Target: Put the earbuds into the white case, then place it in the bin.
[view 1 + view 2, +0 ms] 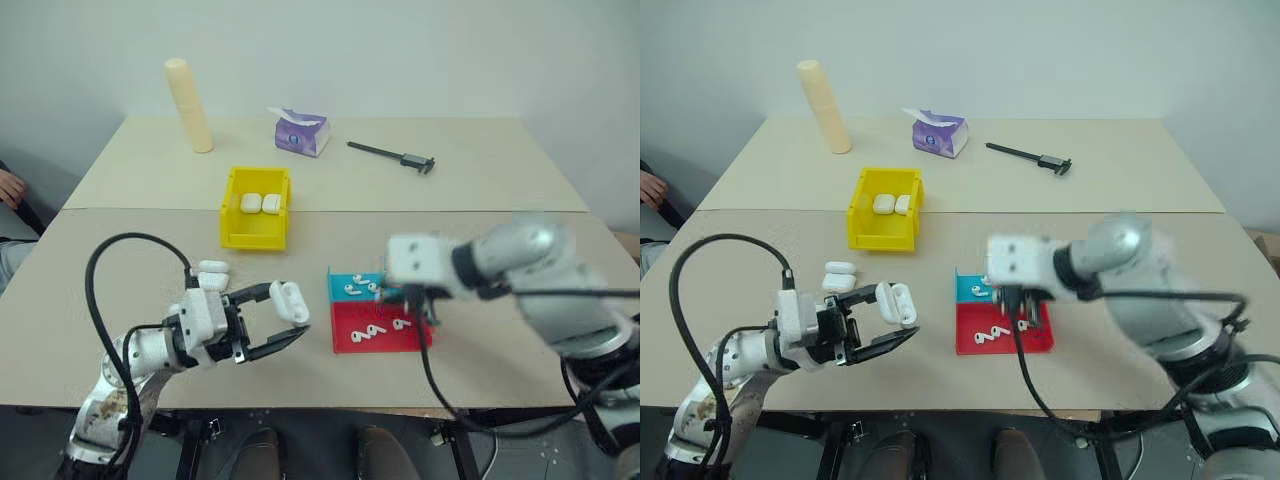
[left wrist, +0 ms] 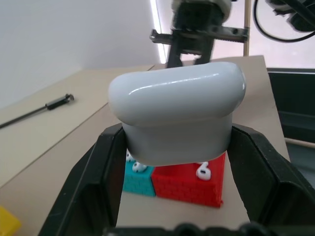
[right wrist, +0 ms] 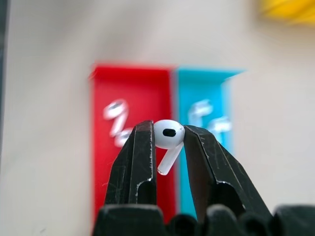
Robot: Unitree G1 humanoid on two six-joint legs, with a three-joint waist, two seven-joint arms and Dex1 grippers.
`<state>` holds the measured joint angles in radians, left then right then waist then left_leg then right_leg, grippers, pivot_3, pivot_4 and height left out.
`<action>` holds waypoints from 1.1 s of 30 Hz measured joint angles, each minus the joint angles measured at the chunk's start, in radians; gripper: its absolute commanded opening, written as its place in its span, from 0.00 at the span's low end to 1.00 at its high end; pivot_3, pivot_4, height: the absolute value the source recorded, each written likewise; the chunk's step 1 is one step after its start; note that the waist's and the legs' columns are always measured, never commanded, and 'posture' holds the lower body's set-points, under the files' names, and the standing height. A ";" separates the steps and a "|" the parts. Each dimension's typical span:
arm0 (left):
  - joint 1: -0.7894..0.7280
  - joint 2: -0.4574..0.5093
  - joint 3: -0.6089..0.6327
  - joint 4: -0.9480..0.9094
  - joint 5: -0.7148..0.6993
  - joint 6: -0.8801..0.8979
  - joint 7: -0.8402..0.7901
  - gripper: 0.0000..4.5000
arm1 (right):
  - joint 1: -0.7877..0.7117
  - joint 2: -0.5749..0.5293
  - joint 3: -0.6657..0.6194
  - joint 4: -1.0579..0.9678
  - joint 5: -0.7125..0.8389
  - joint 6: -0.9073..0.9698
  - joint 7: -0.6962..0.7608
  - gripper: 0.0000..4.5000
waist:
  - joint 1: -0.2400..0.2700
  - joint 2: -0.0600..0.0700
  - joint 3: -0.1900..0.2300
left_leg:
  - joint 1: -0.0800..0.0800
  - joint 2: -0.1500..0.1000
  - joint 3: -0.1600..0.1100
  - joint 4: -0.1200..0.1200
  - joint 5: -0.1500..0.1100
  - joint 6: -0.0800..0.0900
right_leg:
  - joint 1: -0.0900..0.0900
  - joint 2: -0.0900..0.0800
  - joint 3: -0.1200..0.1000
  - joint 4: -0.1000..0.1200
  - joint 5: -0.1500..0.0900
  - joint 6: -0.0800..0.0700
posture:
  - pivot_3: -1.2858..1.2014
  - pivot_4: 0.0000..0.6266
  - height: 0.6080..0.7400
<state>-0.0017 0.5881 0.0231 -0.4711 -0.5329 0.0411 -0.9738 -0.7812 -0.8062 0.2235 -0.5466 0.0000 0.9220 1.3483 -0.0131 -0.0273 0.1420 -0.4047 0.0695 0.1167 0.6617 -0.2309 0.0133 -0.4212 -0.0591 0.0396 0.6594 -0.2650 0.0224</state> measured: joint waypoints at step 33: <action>-0.313 0.004 -0.043 0.064 -0.119 0.108 -0.197 0.62 | 0.246 0.495 -0.225 0.203 0.552 -0.778 -0.156 0.15 | -0.001 0.000 0.000 | 0.000 0.000 0.002 -0.001 0.000 0.000 | 0.001 0.001 0.000 -0.001 0.000 0.000 | 0.52 0.24 1.00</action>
<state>-0.3145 0.5923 -0.0195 -0.4075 -0.6520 0.1490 -1.1706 -0.5348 -0.3108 -0.0014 -0.3440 0.5521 0.1437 1.1925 -0.0146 -0.0270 0.1420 -0.4051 0.0696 0.1186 0.6612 -0.2306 0.0129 -0.4200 -0.0577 0.0392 0.6589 -0.2648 0.0229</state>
